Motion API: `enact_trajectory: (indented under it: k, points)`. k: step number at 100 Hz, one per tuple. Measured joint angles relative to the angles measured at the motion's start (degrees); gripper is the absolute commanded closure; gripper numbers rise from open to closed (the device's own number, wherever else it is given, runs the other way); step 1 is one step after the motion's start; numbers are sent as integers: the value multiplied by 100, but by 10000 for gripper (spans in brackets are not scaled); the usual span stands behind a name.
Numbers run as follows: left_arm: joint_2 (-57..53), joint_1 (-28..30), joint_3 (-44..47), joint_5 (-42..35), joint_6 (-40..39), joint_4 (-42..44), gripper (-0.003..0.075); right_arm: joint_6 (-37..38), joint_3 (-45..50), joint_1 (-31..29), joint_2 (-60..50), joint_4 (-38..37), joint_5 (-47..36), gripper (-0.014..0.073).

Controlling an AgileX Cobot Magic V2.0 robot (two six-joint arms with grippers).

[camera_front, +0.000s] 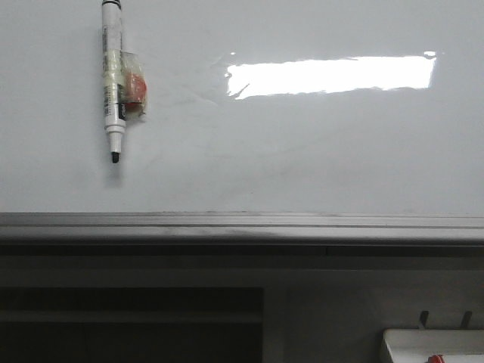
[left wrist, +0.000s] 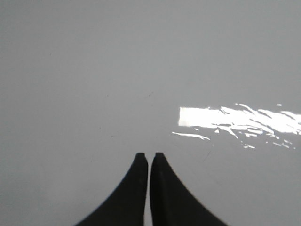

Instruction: Write number 2 on whiteboard

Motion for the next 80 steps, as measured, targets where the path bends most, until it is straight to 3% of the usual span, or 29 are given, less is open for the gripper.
enact_trajectory:
  k: [11, 25, 41, 51, 58, 66, 80]
  points:
    - [0, 0, -140, 254, 0, -30, 741, 0, -638, 0, 0, 0, 1655, 643]
    - [141, 0, -973, 1563, 0, 297, 741, 0, -1725, 0, 138, 22, 3513, 643]
    - [558, 0, -1448, 1797, 0, 355, 731, 0, -2153, 0, 457, 352, 4141, 643]
    - [683, 0, -1470, 1626, 0, 358, 610, 0, -2170, 0, 483, 697, 4244, 643]
    - [719, 0, -1470, 1456, 0, 345, 447, 0, -2170, 0, 483, 844, 4269, 643]
    - [724, 0, -1470, 1144, 0, 274, 311, 0, -2170, 0, 483, 908, 4269, 643]
    - [822, -12, -1337, 327, 0, 143, 281, 0, -2112, 0, 483, 990, 4283, 643]
